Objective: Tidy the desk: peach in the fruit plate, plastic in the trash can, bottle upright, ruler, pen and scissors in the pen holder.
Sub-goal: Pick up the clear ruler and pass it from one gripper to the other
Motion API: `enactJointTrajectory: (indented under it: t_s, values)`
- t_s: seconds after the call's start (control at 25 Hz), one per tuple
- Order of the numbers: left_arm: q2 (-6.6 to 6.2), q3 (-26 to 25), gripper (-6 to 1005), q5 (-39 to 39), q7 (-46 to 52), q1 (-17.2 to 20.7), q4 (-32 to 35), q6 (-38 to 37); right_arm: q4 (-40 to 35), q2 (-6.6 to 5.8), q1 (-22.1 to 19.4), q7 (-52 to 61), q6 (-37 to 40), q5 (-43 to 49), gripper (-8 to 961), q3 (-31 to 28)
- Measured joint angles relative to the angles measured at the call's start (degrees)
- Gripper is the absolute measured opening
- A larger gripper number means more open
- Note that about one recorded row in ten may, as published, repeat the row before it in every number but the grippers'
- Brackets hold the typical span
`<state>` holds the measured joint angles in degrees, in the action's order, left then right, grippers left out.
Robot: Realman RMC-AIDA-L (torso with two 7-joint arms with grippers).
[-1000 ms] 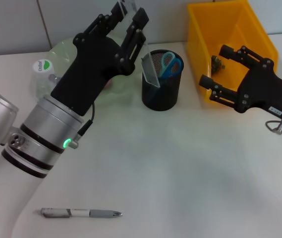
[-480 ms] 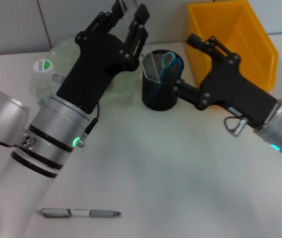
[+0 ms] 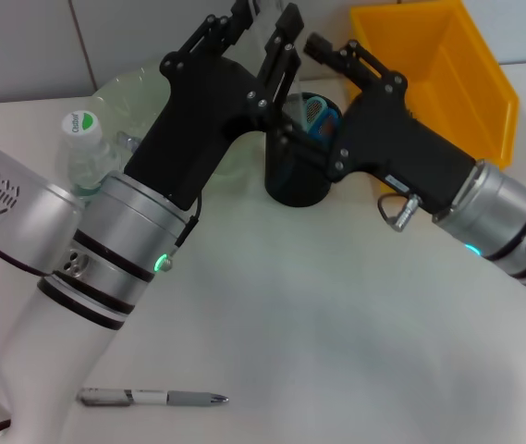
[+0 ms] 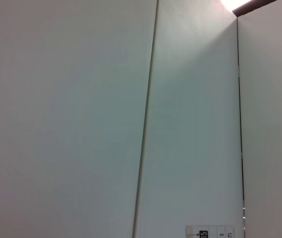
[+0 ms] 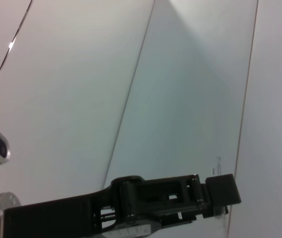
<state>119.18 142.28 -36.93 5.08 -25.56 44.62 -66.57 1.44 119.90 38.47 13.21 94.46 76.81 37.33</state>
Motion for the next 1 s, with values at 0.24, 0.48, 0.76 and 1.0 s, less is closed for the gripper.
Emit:
enactJointTrajectory:
  t_s: [0.24,0.48,0.76,1.0]
  values:
    - [0.0,0.55,400,-0.06,-0.59,0.07,0.99,-0.33,0.07,-0.02,1.51,-0.04,-1.49,0.0,778,-0.07]
    - [0.0,0.66,400,-0.08,-0.76,-0.03,0.99,-0.01,0.05,-0.02,1.78,-0.39,-2.45,0.0,743,-0.07]
    - [0.0,1.02,401,-1.54,-2.05,-0.11,0.92,0.04,0.18,-0.02,1.83,-1.46,-2.57,0.0,671,-0.07]
    - [0.0,1.19,401,-1.57,-2.15,-0.2,0.68,0.04,0.23,-0.02,2.01,-1.49,-2.28,0.0,445,-0.15]
